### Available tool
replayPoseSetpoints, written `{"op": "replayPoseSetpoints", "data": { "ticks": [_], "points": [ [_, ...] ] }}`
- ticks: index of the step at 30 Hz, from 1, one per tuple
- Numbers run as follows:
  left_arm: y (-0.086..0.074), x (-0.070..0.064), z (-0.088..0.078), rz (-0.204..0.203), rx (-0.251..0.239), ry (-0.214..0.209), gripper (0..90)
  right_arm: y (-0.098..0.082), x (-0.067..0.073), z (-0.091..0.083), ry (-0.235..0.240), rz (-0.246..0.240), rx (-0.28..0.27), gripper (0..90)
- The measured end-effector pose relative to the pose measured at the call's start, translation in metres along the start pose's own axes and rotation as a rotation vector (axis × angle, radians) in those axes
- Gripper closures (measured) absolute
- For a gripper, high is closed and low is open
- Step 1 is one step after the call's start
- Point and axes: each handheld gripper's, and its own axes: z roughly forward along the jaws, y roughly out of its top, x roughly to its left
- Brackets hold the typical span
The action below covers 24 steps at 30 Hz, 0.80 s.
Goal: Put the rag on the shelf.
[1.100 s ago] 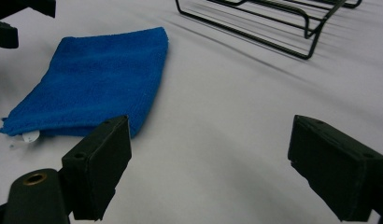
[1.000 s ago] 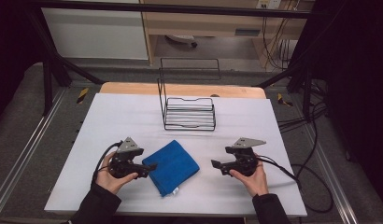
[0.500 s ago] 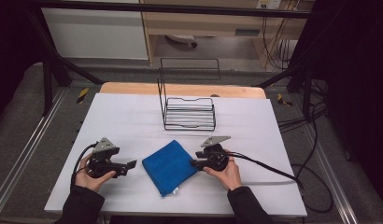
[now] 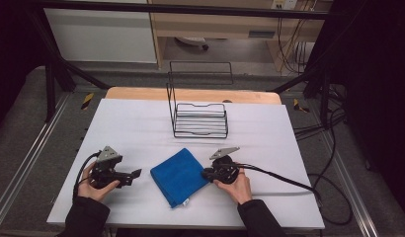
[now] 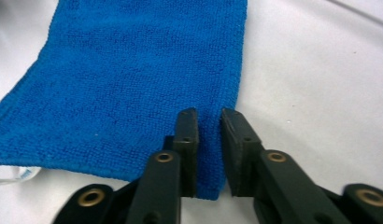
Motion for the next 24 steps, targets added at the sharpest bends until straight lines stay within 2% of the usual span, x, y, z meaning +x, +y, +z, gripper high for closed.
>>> {"op": "replayPoseSetpoints", "data": {
  "ticks": [1,3,8,14,17,18,19,21,22,23,24],
  "points": [
    [0.000,0.000,0.000,0.000,0.001,-0.001,6.2,-0.001,0.001,0.000,-0.002,0.010,-0.005,83.8],
    [0.000,0.000,0.000,0.007,0.002,-0.003,6.2,0.000,0.002,-0.002,-0.004,0.029,-0.008,86.2],
    [0.000,-0.001,0.000,0.012,-0.001,-0.005,6.2,0.000,0.006,-0.010,-0.016,0.062,-0.011,87.3],
    [0.000,-0.001,0.000,0.017,-0.005,-0.005,6.2,-0.008,0.019,-0.029,-0.069,0.117,-0.012,87.6],
    [0.001,-0.002,-0.001,0.020,-0.009,-0.004,6.2,-0.015,0.023,-0.037,-0.101,0.152,0.003,87.6],
    [0.001,-0.002,-0.001,0.020,-0.010,-0.004,6.2,-0.020,0.024,-0.040,-0.109,0.178,0.016,87.5],
    [0.001,-0.002,-0.001,0.020,-0.011,-0.005,6.2,-0.020,0.024,-0.040,-0.109,0.178,0.016,87.5],
    [0.001,-0.001,-0.001,0.020,-0.012,-0.004,6.2,-0.027,0.024,-0.043,-0.107,0.195,0.021,83.7],
    [0.001,-0.001,-0.001,0.020,-0.011,-0.006,6.2,-0.028,0.023,-0.042,-0.105,0.195,0.011,77.8],
    [0.001,-0.001,-0.001,0.019,-0.011,-0.007,6.2,-0.028,0.023,-0.042,-0.105,0.195,0.011,77.8],
    [0.001,-0.001,-0.001,0.020,-0.010,-0.007,6.2,-0.028,0.022,-0.043,-0.113,0.182,-0.002,72.2]
  ]
}}
